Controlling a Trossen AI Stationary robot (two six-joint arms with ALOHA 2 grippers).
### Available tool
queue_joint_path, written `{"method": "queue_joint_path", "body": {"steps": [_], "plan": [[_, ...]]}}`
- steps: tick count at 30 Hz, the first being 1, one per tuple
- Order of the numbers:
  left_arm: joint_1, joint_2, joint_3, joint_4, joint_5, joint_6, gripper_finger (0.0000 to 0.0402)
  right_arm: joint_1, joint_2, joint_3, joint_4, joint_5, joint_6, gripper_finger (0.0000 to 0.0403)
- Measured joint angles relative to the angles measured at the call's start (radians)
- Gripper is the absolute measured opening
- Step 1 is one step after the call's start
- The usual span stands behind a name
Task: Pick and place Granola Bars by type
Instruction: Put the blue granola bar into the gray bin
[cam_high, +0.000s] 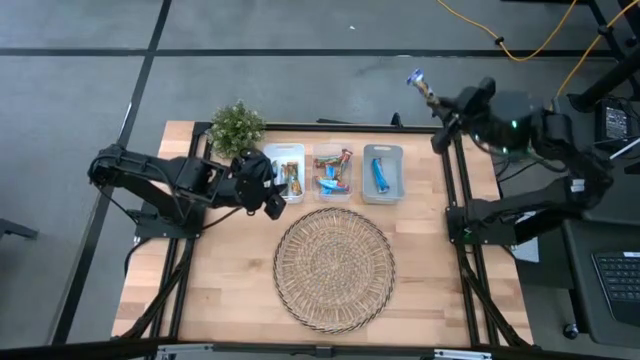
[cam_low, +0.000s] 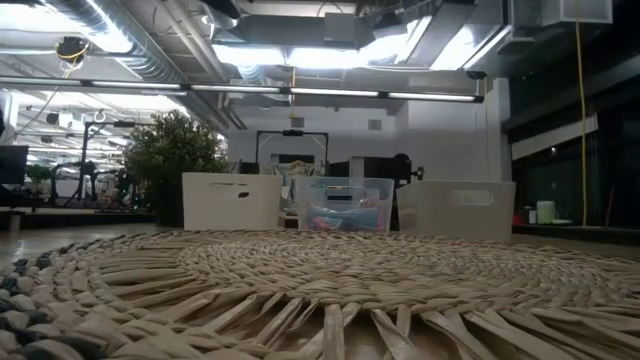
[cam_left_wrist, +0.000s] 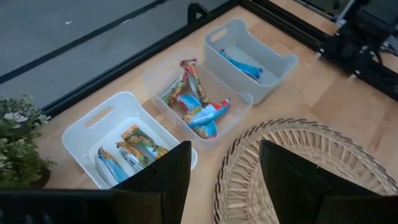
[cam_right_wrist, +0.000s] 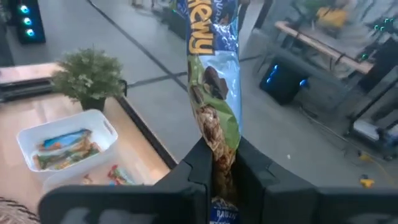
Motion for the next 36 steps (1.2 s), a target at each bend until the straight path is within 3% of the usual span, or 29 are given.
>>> {"method": "queue_joint_path", "body": {"steps": [9, 16, 20, 24, 36], "plan": [[0.029, 0.0, 0.0, 0.003, 0.001, -0.042, 0.0182, -0.301, 0.062, -0.046, -0.069, -0.364, -0.048, 0.0046], [0.029, 0.0, 0.0, 0.003, 0.0, -0.045, 0.0182, -0.412, 0.127, -0.364, 0.066, -0.533, -0.042, 0.0047], [0.029, 0.0, 0.0, 0.003, 0.0, -0.045, 0.0182, -0.422, 0.13, -0.553, 0.173, -0.557, 0.017, 0.0047], [0.029, 0.0, 0.0, 0.002, 0.001, -0.045, 0.0182, -0.421, 0.116, -0.64, 0.208, -0.558, 0.052, 0.0047], [0.029, 0.0, 0.0, 0.0, 0.001, -0.02, 0.0182, -0.439, 0.111, -0.668, 0.228, -0.531, 0.096, 0.0048]]}}
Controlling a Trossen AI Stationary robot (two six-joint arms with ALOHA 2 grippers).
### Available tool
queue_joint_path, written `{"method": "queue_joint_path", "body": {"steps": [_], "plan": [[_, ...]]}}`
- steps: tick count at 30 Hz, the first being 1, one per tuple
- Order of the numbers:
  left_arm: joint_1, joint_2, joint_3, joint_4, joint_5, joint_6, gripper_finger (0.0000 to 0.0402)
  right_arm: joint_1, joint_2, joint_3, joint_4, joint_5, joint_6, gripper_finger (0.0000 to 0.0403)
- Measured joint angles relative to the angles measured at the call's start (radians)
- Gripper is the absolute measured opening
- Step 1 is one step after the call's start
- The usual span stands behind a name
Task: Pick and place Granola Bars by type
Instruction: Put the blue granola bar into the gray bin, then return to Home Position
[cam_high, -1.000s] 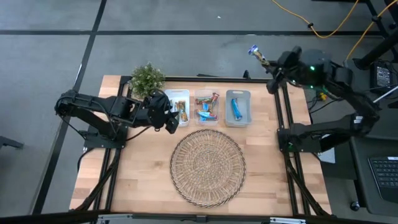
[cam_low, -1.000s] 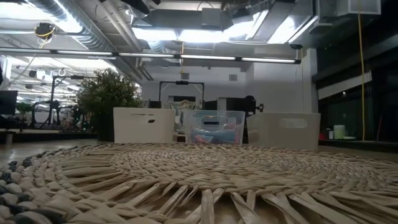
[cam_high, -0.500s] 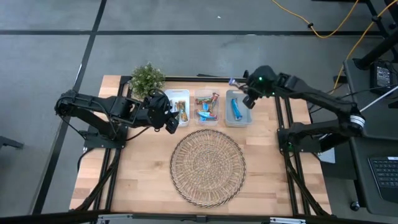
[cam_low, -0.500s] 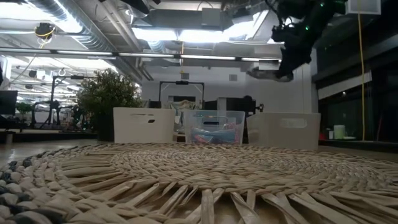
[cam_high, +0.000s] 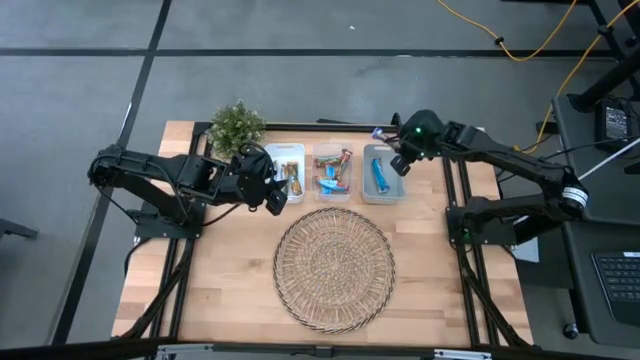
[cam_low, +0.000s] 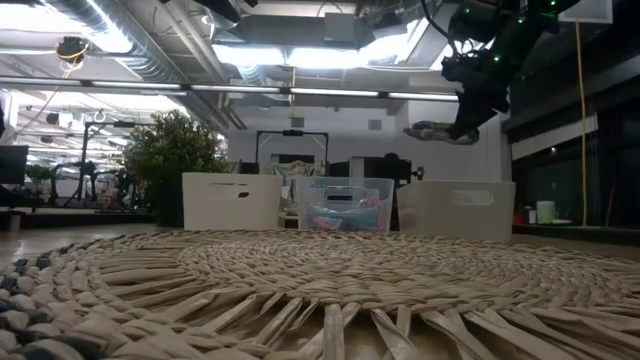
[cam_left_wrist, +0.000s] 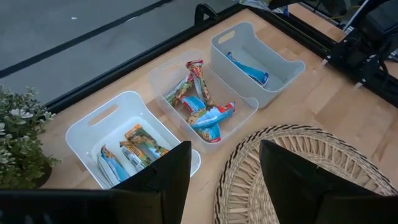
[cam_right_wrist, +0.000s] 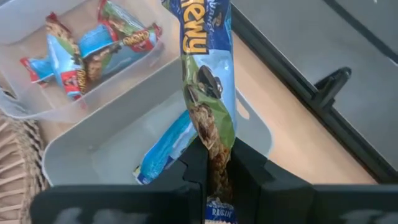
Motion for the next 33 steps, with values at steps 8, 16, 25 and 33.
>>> {"method": "queue_joint_path", "body": {"steps": [8, 16, 25, 33], "plan": [[0.0, 0.0, 0.0, -0.001, 0.0, 0.002, 0.0182, -0.003, 0.0, 0.0, -0.012, -0.039, 0.044, 0.0054], [0.0, 0.0, 0.0, -0.001, 0.0, 0.01, 0.0182, -0.003, 0.0, 0.0, -0.013, -0.059, 0.047, 0.0121], [0.0, 0.0, 0.0, 0.0, 0.001, 0.031, 0.0182, 0.017, -0.032, 0.086, -0.043, -0.096, 0.017, 0.019], [0.0, -0.002, 0.0, 0.008, -0.009, 0.069, 0.0182, 0.12, -0.314, 0.225, 0.015, -0.109, -0.092, 0.0174]]}}
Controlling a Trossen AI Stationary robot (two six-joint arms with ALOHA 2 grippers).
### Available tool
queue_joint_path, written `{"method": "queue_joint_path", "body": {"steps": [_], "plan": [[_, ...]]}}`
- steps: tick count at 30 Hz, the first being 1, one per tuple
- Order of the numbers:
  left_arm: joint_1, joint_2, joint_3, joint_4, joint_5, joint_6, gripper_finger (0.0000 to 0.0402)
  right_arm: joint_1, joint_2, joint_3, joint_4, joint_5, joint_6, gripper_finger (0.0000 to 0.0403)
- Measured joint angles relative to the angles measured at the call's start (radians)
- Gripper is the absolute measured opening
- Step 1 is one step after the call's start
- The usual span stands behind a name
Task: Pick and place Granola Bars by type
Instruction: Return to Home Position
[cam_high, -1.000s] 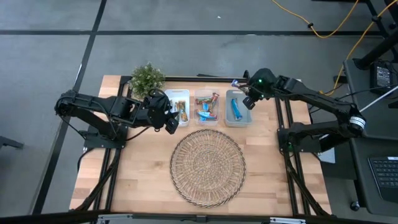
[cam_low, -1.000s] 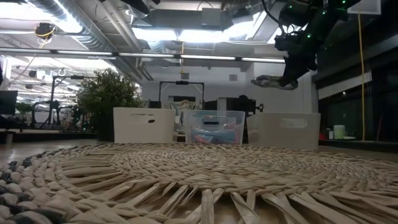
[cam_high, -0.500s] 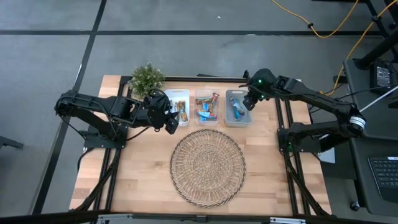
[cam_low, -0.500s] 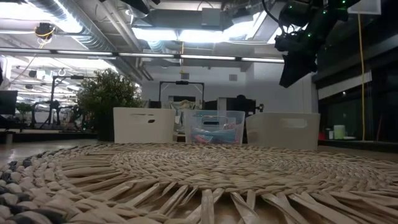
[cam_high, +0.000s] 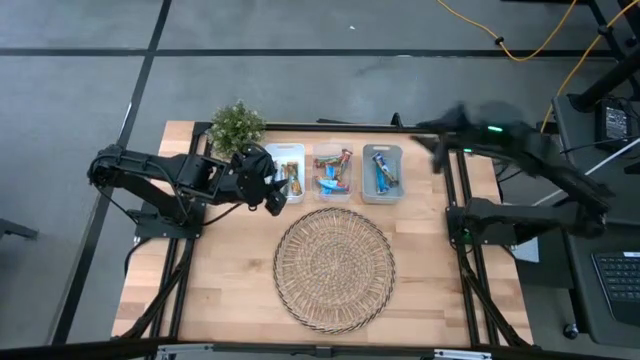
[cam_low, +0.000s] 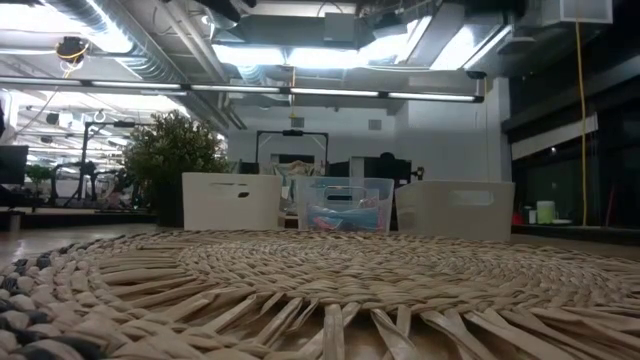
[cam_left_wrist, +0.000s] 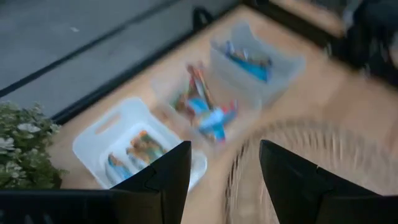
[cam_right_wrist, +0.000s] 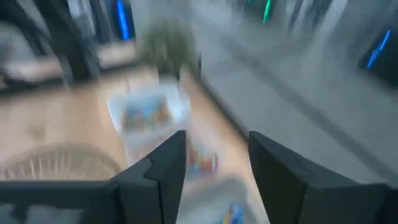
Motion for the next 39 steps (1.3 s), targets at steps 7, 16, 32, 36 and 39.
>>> {"method": "queue_joint_path", "body": {"steps": [7, 16, 32, 36, 39], "plan": [[-0.001, -0.012, 0.0, -0.098, 0.203, 0.079, 0.0182, 0.113, -0.256, -0.009, 0.047, 0.136, 0.006, 0.0161], [0.09, -0.191, 0.033, -0.159, 0.217, 0.172, 0.0182, 0.144, -0.318, -0.059, -0.02, 0.18, 0.03, 0.0161], [0.347, -1.082, -0.738, 0.48, 0.464, 0.343, 0.0182, 0.161, -0.265, -0.145, 0.046, 0.136, 0.033, 0.0161], [0.347, -1.232, -1.057, 0.797, 0.483, 0.286, 0.0182, 0.18, -0.261, -0.155, 0.081, 0.136, 0.032, 0.0161], [0.347, -1.289, -1.228, 1.01, 0.477, 0.271, 0.0182, 0.192, -0.255, -0.155, 0.083, 0.137, 0.03, 0.0161]]}}
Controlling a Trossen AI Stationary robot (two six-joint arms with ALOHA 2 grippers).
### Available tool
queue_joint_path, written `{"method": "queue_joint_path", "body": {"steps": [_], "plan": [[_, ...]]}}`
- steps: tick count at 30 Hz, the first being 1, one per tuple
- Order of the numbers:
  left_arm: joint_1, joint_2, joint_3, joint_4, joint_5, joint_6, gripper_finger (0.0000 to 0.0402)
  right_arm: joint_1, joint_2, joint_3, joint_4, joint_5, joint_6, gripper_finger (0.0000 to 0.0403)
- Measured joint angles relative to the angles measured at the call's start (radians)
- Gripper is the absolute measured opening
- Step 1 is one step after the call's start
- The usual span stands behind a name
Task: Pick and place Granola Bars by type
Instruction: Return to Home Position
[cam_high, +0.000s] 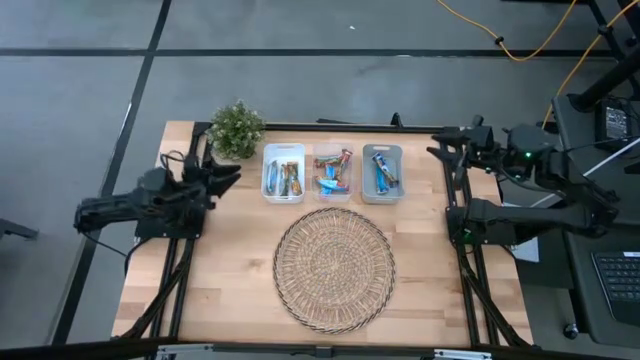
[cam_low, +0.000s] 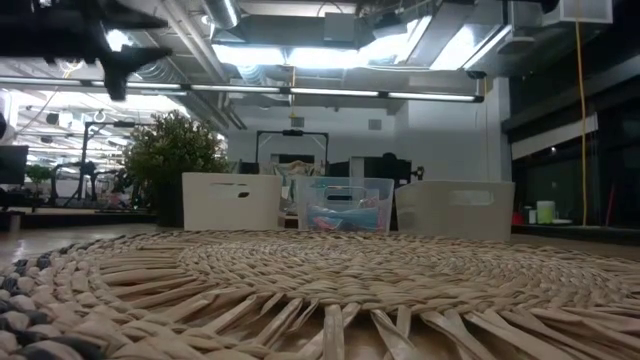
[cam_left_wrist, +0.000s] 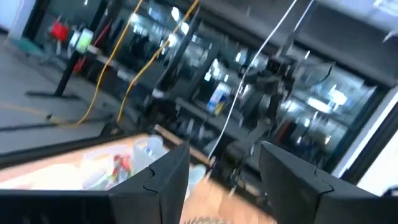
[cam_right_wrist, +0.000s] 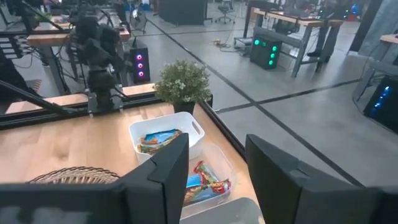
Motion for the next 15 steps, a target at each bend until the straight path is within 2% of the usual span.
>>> {"method": "queue_joint_path", "body": {"steps": [2, 4, 7, 9, 11, 15], "plan": [[0.0, 0.0, -0.097, 0.152, 0.009, -0.002, 0.0182, 0.005, 0.006, 0.0, 0.0, 0.0, -0.002, 0.0161], [0.0, 0.008, -0.168, 0.297, 0.095, -0.002, 0.0182, 0.01, 0.009, 0.0, 0.0, 0.0, -0.004, 0.0161], [-0.002, 0.028, -0.165, 0.291, 0.242, 0.022, 0.0182, 0.021, 0.016, 0.0, 0.0, 0.0, -0.004, 0.0161], [-0.002, 0.029, -0.171, 0.302, 0.3, 0.07, 0.0182, 0.027, 0.021, 0.0, 0.001, 0.0, -0.004, 0.0161], [-0.002, 0.024, -0.171, 0.287, 0.297, 0.12, 0.0182, 0.03, 0.025, 0.0, 0.001, 0.0, -0.004, 0.0161], [-0.004, 0.036, -0.171, 0.141, 0.289, 0.207, 0.0182, 0.03, 0.036, 0.0, 0.002, 0.0, -0.003, 0.0161]]}}
